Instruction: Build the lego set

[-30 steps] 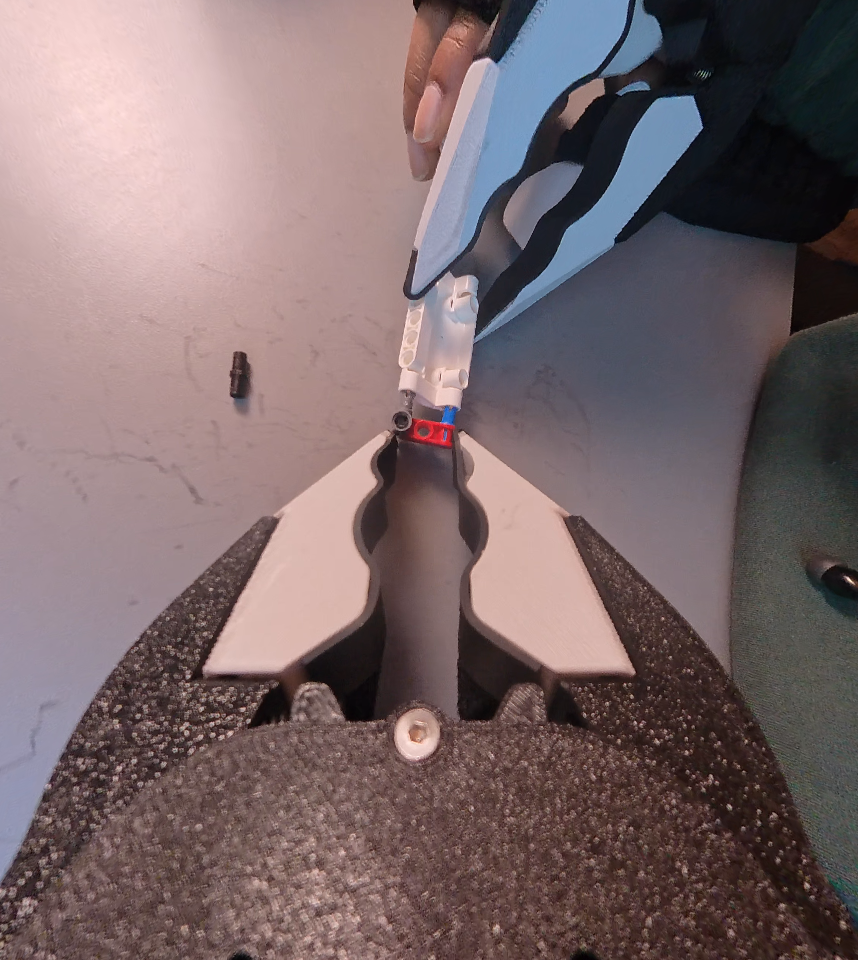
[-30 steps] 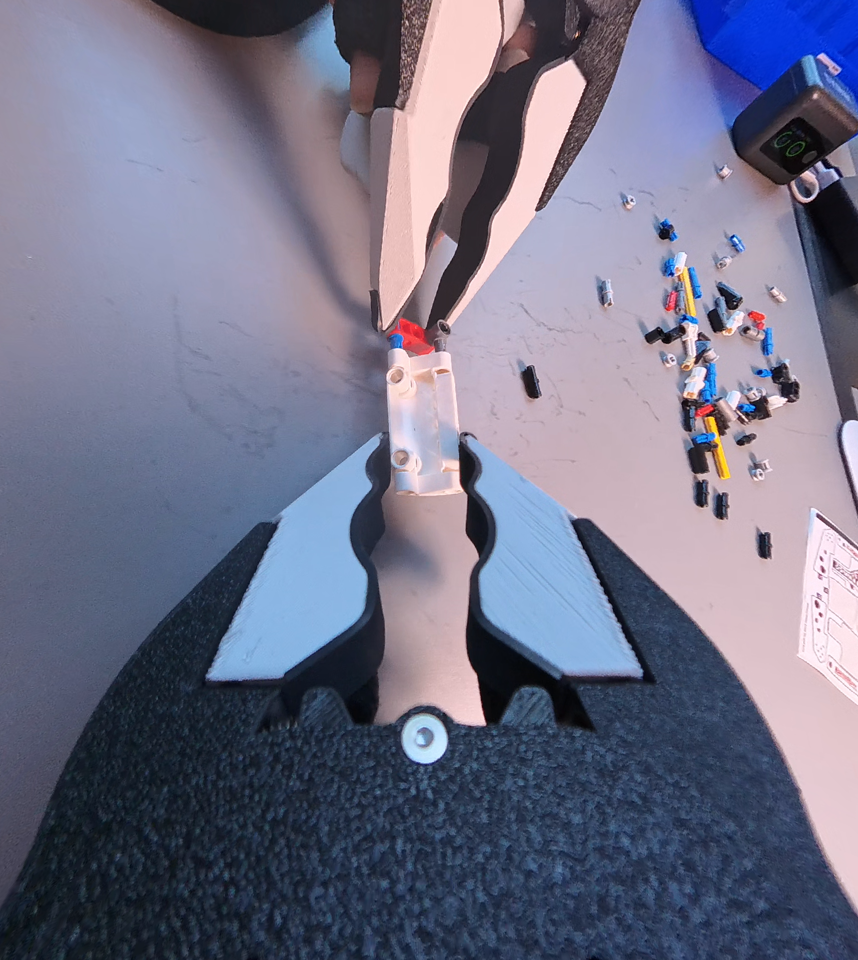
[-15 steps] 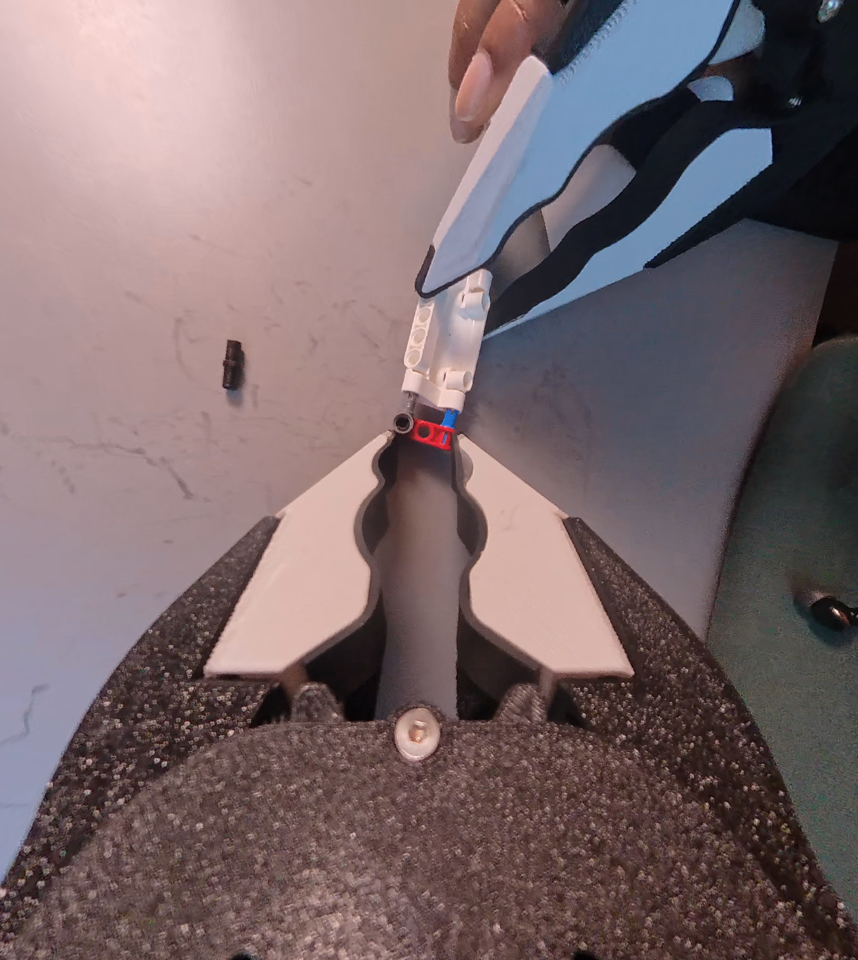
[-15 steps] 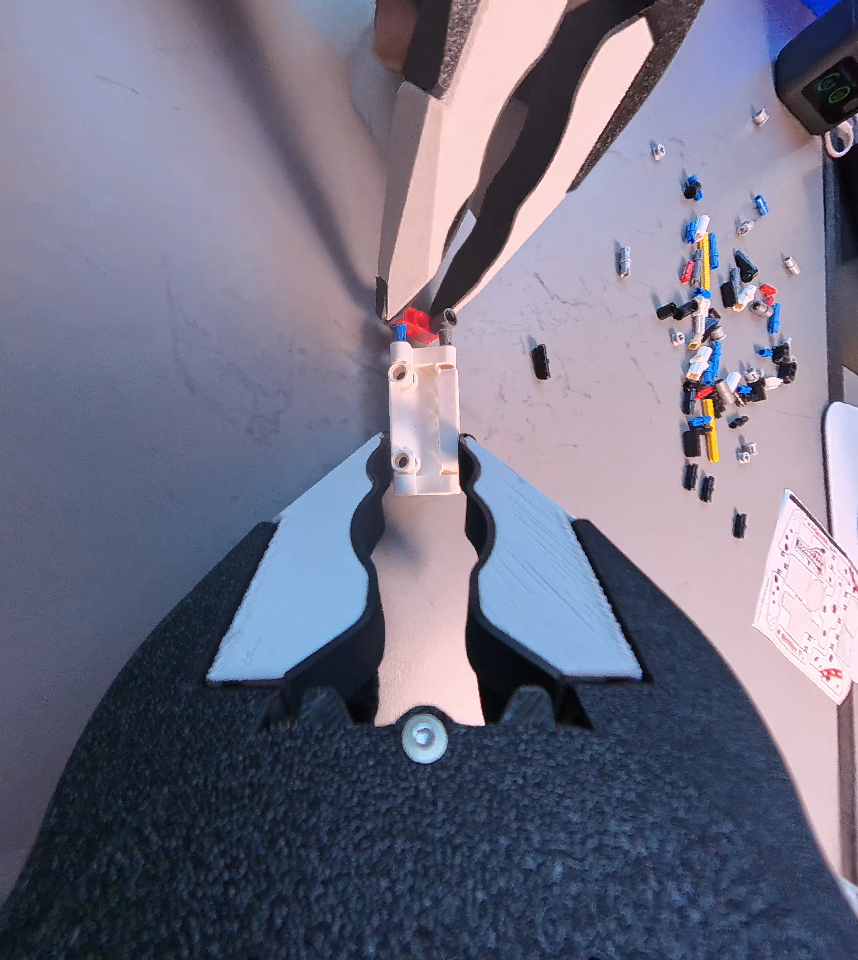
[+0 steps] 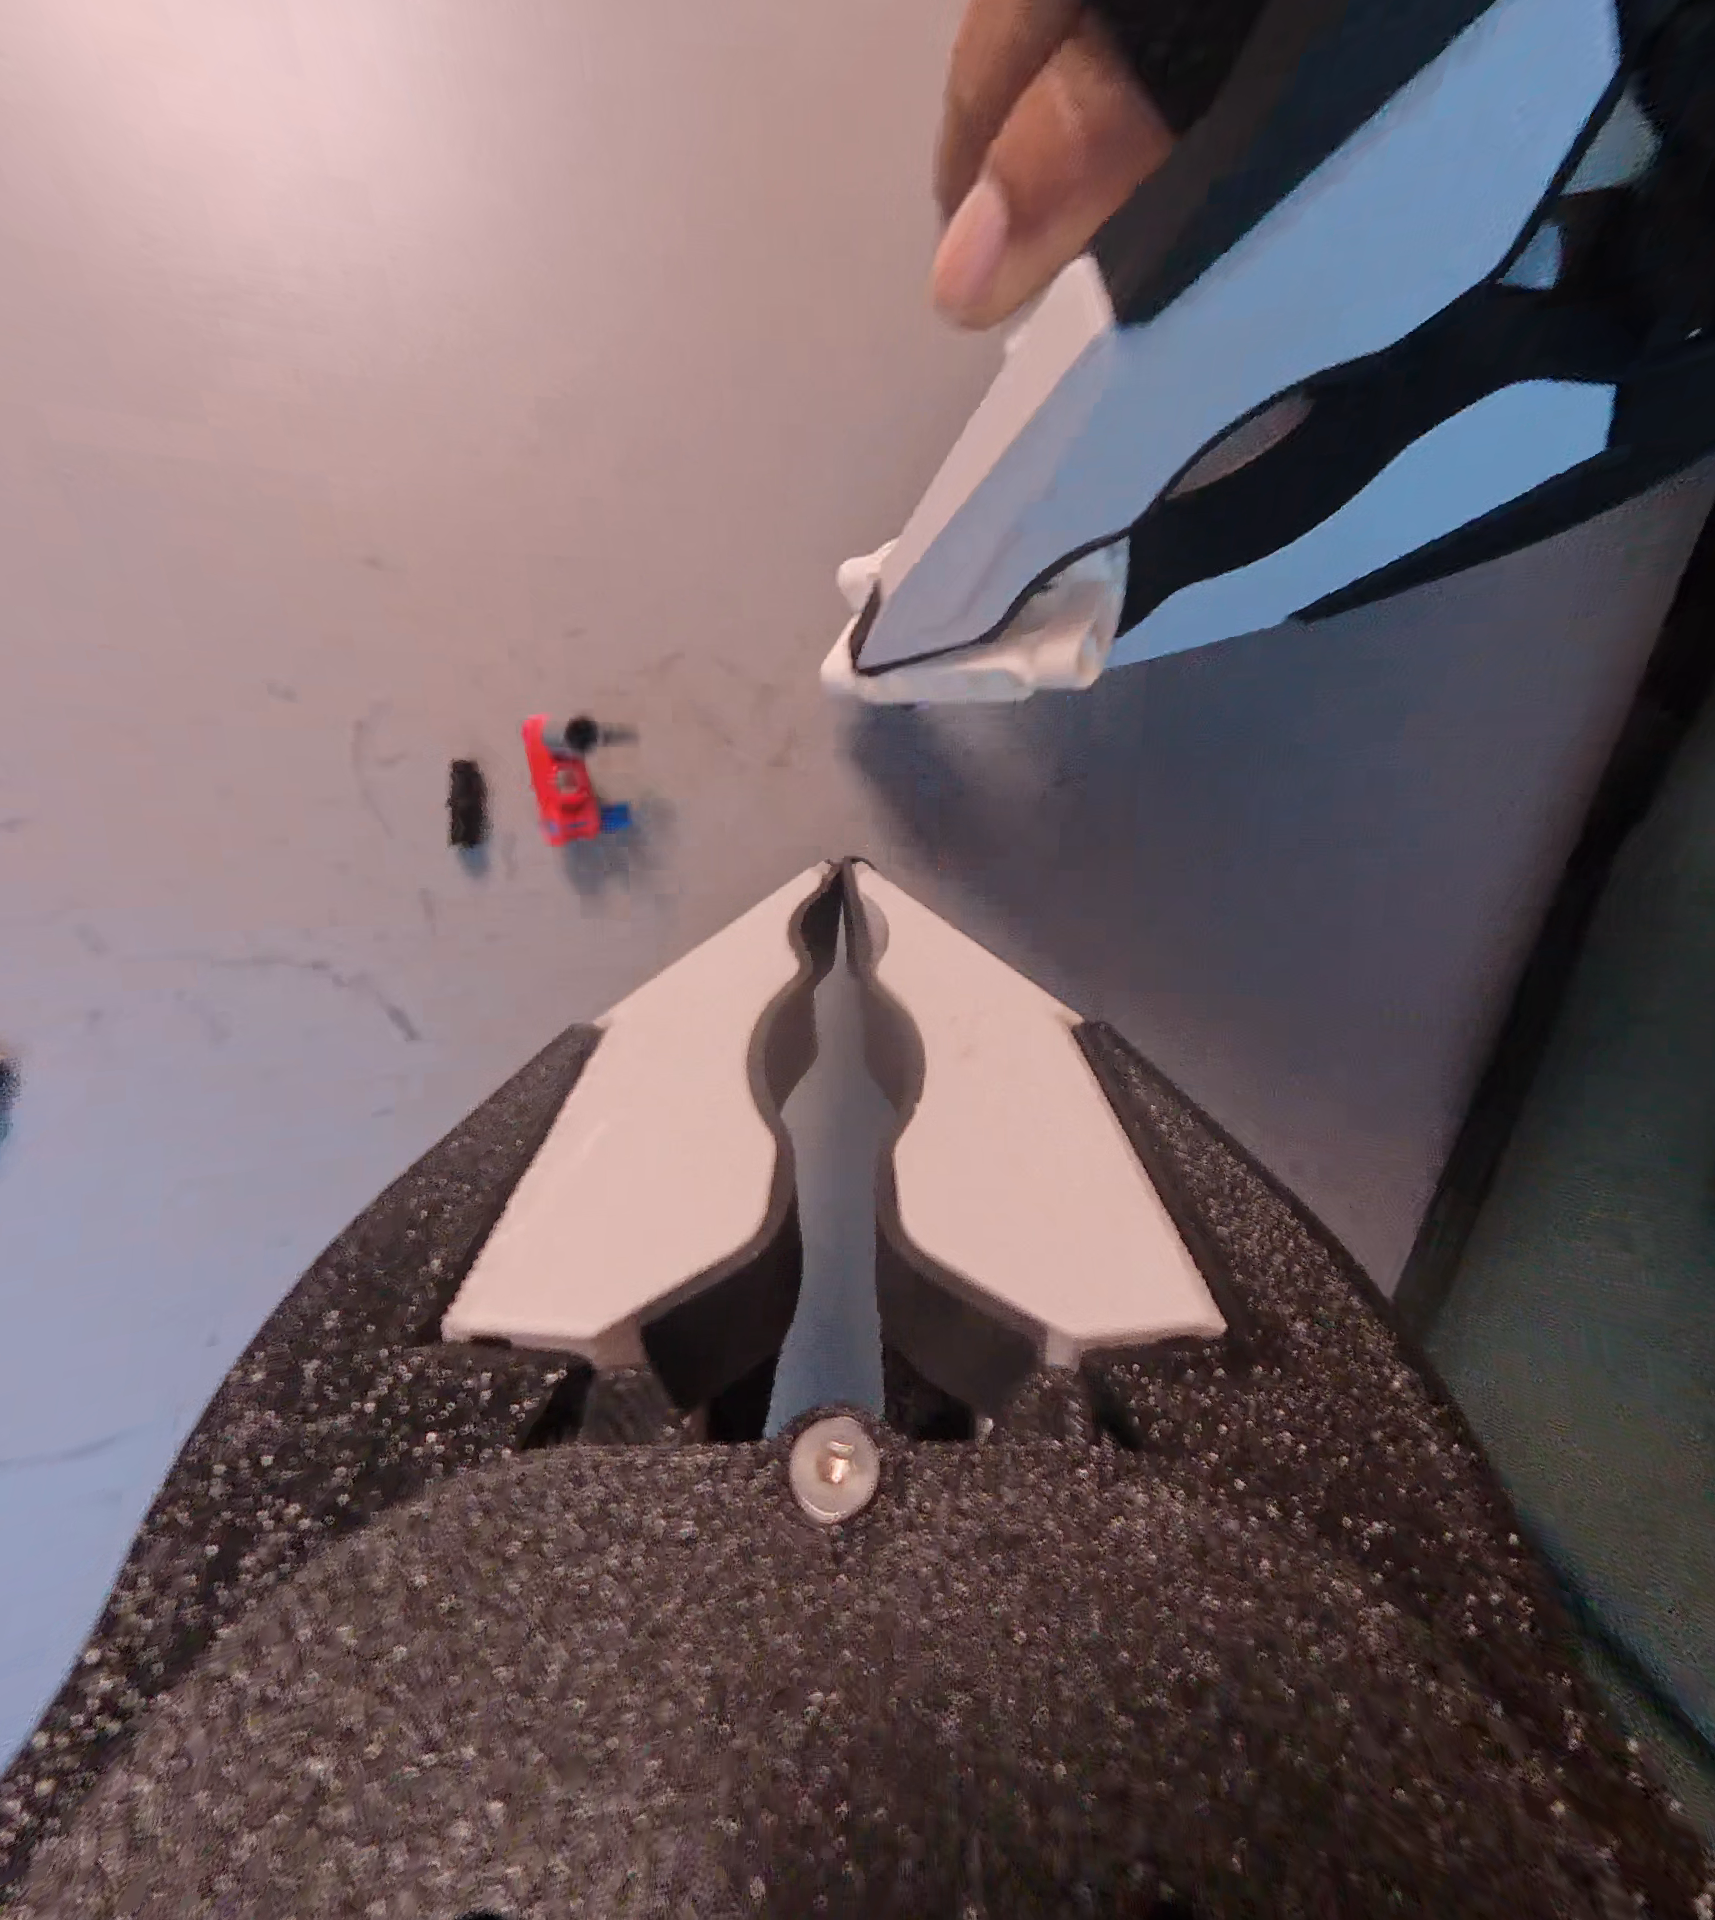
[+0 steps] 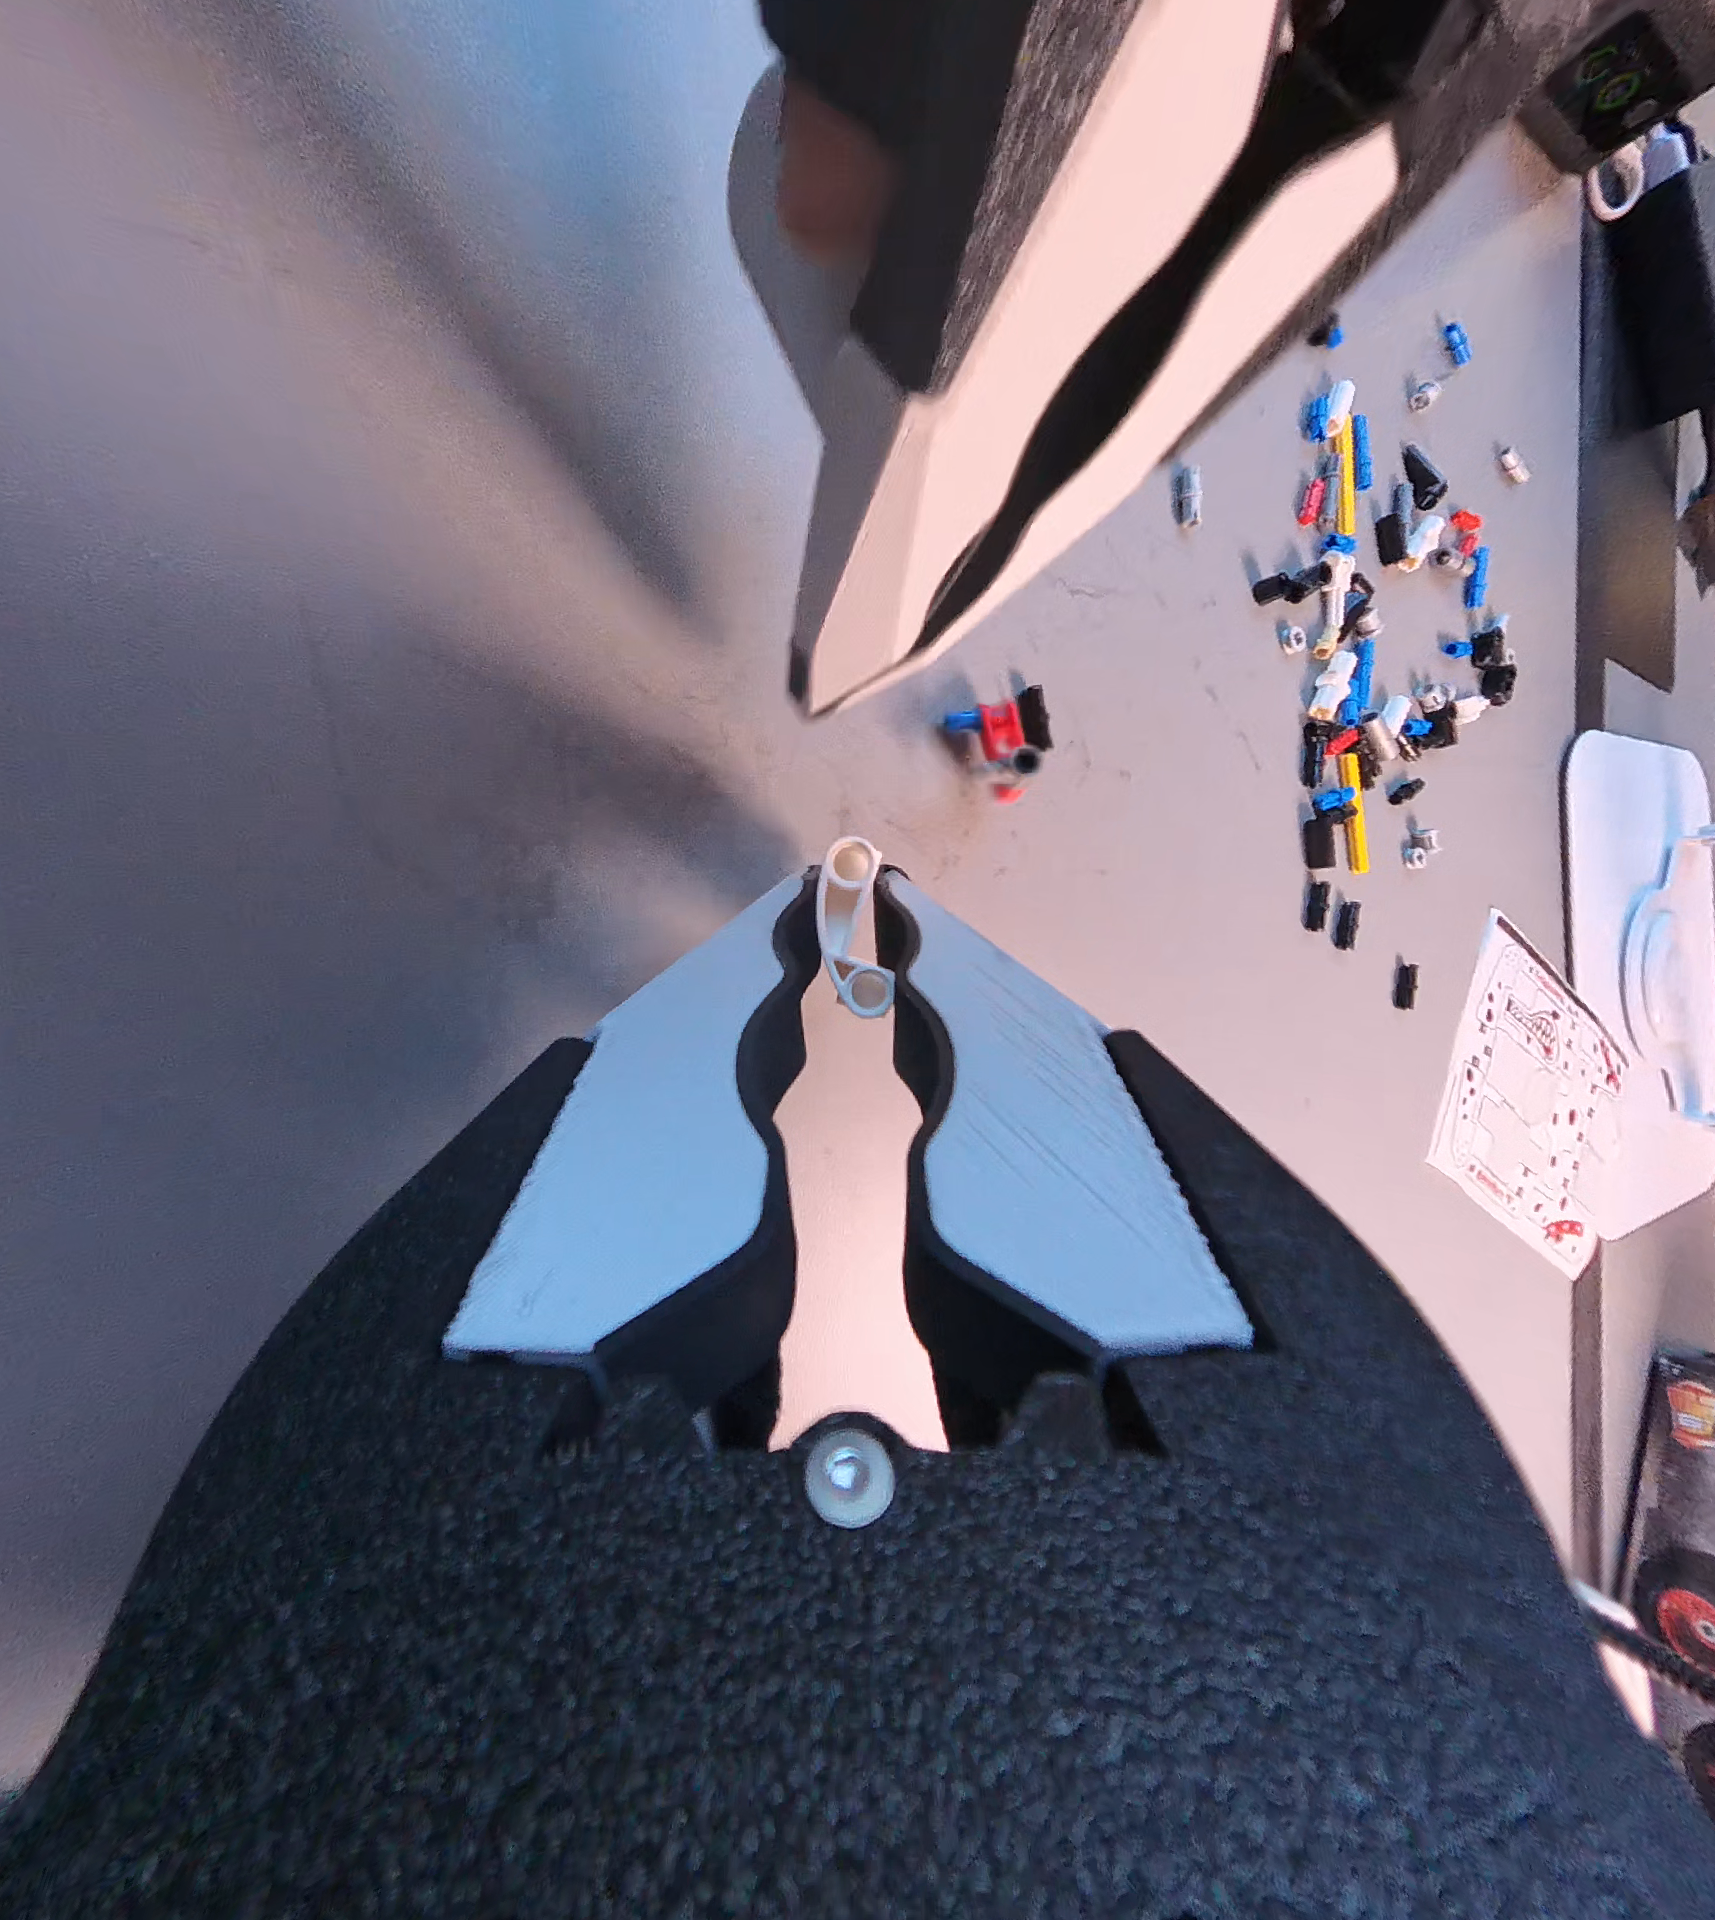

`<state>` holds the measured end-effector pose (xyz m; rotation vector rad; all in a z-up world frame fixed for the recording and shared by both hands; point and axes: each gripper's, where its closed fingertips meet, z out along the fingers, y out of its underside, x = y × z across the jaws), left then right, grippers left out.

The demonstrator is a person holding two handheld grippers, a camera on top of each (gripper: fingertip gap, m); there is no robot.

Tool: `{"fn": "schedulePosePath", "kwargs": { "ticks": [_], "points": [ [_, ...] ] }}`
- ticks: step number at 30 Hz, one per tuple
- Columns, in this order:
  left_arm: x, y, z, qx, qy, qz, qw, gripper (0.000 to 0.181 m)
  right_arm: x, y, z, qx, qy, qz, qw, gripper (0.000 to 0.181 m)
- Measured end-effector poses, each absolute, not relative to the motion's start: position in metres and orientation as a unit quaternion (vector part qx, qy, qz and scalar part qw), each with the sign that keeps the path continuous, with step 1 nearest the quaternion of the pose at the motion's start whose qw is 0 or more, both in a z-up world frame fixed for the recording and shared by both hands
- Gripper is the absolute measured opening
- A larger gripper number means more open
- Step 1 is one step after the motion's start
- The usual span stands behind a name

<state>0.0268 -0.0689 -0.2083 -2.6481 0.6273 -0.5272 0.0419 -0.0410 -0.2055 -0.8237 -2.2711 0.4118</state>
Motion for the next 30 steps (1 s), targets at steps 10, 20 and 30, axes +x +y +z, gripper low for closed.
{"fn": "schedulePosePath", "kwargs": {
  "ticks": [10, 20, 30],
  "points": [
    [0.031, -0.061, -0.188, -0.872, 0.227, -0.236, 0.364, 0.035, 0.037, -0.056, -0.184, -0.281, -0.824, 0.326, 0.368, 0.009],
    [0.04, -0.069, -0.183, -0.811, 0.351, -0.153, 0.443, 0.008, 0.037, -0.07, -0.174, -0.261, -0.803, 0.396, 0.361, 0.018],
    [0.007, -0.074, -0.209, -0.82, 0.388, 0.045, 0.417, 0.008, 0.039, -0.058, -0.184, -0.298, -0.813, 0.376, 0.329, 0.021]
  ]
}}
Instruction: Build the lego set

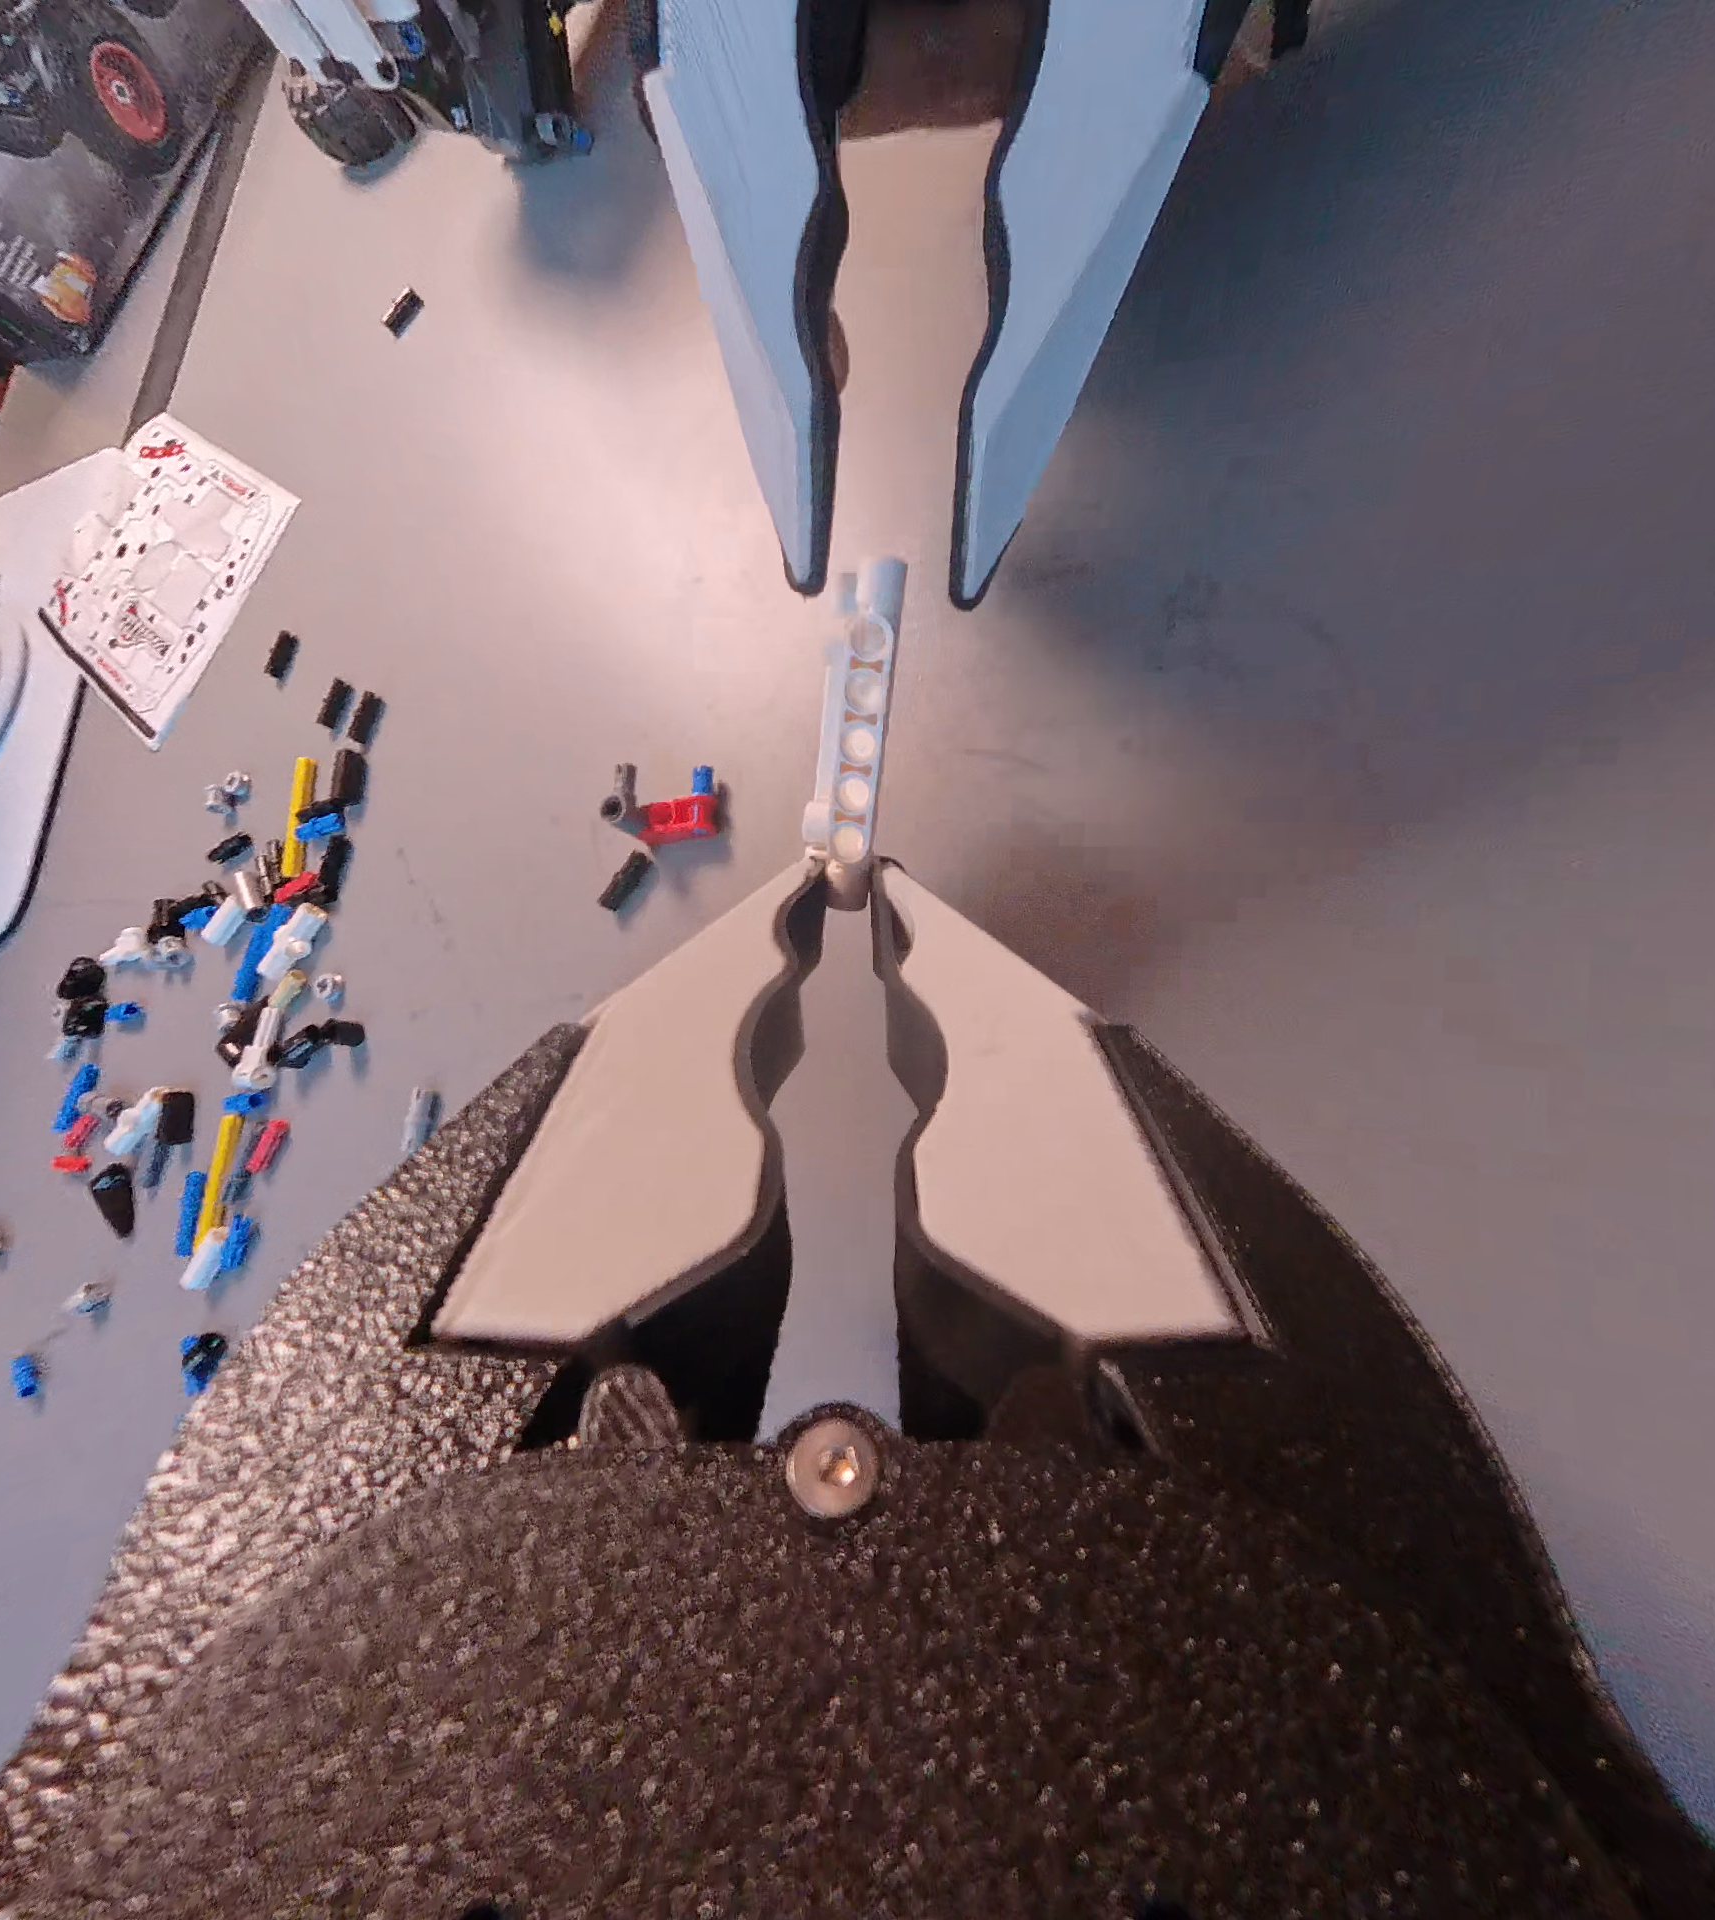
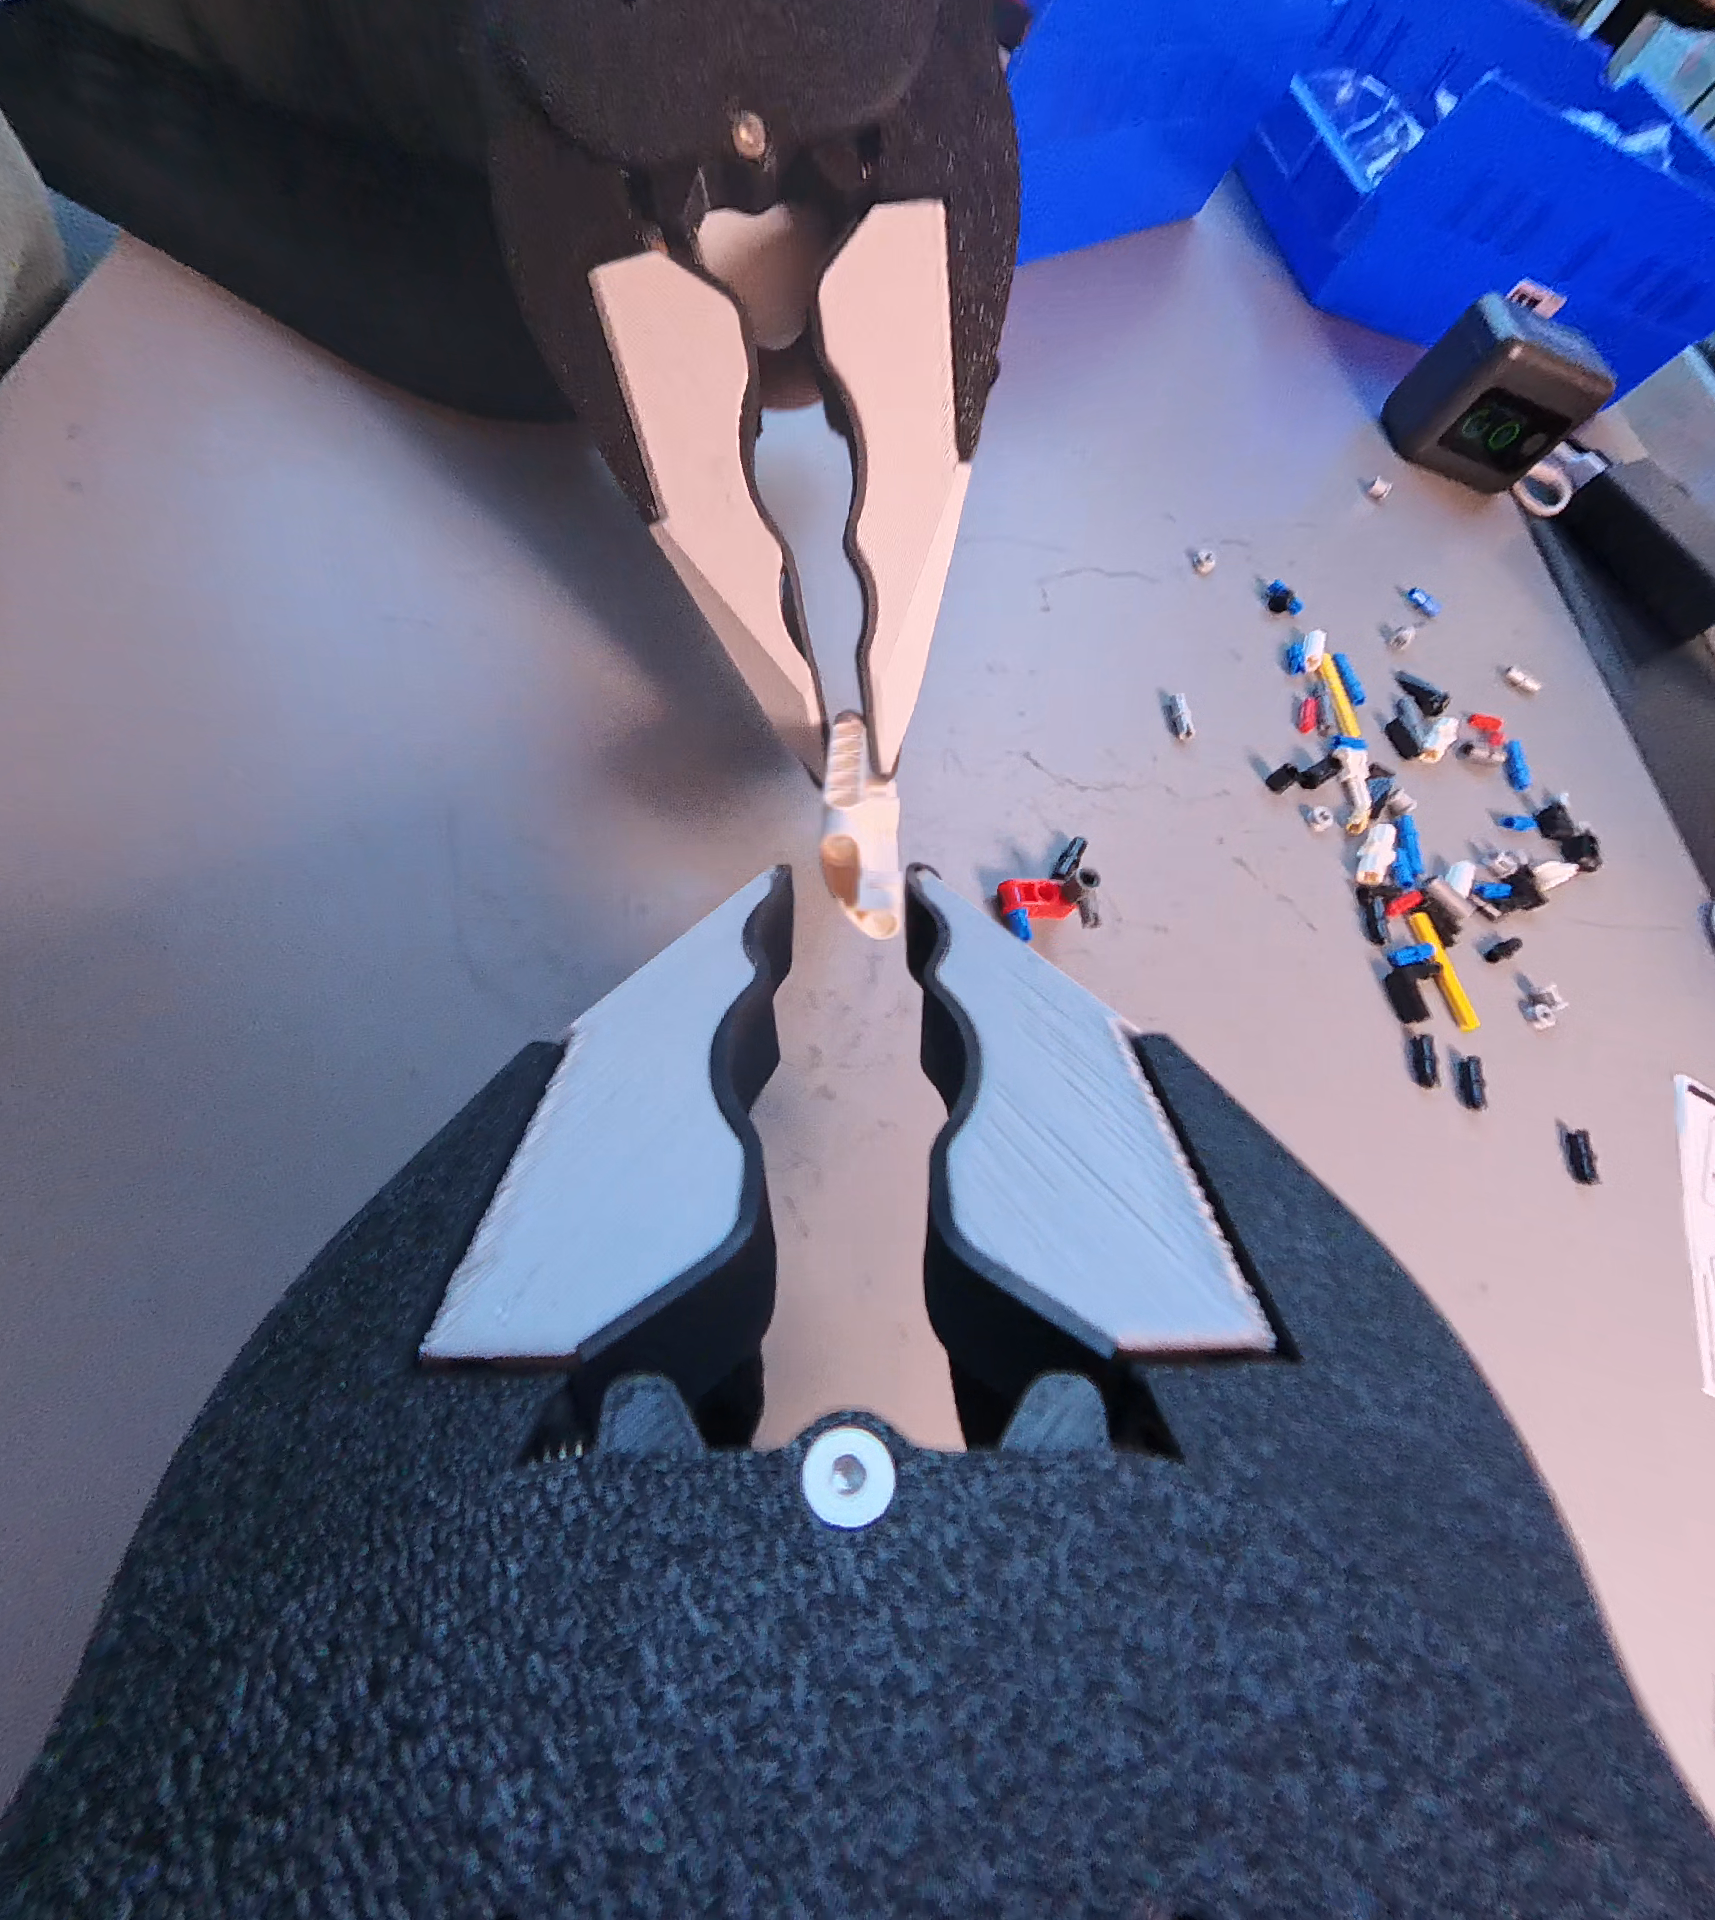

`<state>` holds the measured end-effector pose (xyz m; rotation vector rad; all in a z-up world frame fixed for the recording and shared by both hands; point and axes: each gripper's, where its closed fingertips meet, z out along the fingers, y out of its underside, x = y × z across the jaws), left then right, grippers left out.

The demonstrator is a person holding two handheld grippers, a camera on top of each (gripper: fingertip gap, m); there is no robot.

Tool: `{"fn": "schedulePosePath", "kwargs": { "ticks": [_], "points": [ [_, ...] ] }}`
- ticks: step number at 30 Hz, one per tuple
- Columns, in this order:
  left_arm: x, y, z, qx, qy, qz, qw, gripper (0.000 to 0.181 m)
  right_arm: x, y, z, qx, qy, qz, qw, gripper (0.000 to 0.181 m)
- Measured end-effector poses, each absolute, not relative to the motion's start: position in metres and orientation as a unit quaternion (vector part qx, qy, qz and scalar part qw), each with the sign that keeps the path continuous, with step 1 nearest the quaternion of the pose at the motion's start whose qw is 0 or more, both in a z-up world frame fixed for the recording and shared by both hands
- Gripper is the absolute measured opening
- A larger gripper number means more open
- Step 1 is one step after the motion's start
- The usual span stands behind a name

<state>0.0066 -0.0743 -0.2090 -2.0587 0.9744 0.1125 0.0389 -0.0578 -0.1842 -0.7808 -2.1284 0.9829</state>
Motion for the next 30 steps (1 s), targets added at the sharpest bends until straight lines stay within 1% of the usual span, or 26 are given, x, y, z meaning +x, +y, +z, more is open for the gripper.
{"fn": "schedulePosePath", "kwargs": {
  "ticks": [3, 8, 13, 16, 18, 19, 20, 21, 25, 27, 28, 30],
  "points": [
    [0.003, -0.08, -0.219, -0.829, 0.395, 0.057, 0.391, 0.008, 0.04, -0.056, -0.198, -0.296, -0.833, 0.337, 0.325, 0.019],
    [0.006, -0.091, -0.215, -0.848, 0.354, -0.039, 0.393, 0.016, 0.046, -0.061, -0.209, -0.278, -0.853, 0.316, 0.309, 0.013],
    [-0.006, -0.083, -0.198, -0.866, 0.263, -0.125, 0.405, 0.029, 0.041, -0.052, -0.202, -0.303, -0.84, 0.326, 0.311, 0.013],
    [0.0, -0.074, -0.205, -0.878, 0.243, -0.158, 0.38, 0.041, 0.029, -0.031, -0.202, -0.332, -0.832, 0.305, 0.323, 0.013],
    [0.004, -0.071, -0.217, -0.887, 0.26, -0.151, 0.35, 0.043, 0.019, -0.017, -0.2, -0.351, -0.826, 0.297, 0.327, 0.013],
    [0.005, -0.07, -0.223, -0.89, 0.271, -0.142, 0.338, 0.039, 0.014, -0.014, -0.198, -0.36, -0.822, 0.302, 0.323, 0.013],
    [0.004, -0.069, -0.226, -0.89, 0.282, -0.131, 0.334, 0.029, 0.009, -0.011, -0.197, -0.368, -0.819, 0.308, 0.314, 0.013],
    [0.003, -0.068, -0.226, -0.887, 0.293, -0.123, 0.335, 0.026, 0.005, -0.01, -0.196, -0.376, -0.818, 0.312, 0.304, 0.014],
    [0.001, -0.073, -0.224, -0.884, 0.303, -0.136, 0.329, 0.026, -0.013, -0.011, -0.204, -0.397, -0.824, 0.318, 0.25, 0.024],
    [-0.001, -0.077, -0.222, -0.881, 0.304, -0.143, 0.332, 0.03, -0.021, -0.016, -0.211, -0.401, -0.829, 0.319, 0.226, 0.027],
    [-0.002, -0.079, -0.221, -0.881, 0.301, -0.154, 0.332, 0.034, -0.025, -0.017, -0.215, -0.403, -0.831, 0.315, 0.215, 0.023],
    [-0.005, -0.079, -0.212, -0.876, 0.283, -0.175, 0.35, 0.036, -0.028, -0.024, -0.215, -0.397, -0.833, 0.33, 0.199, 0.004]
  ]
}}
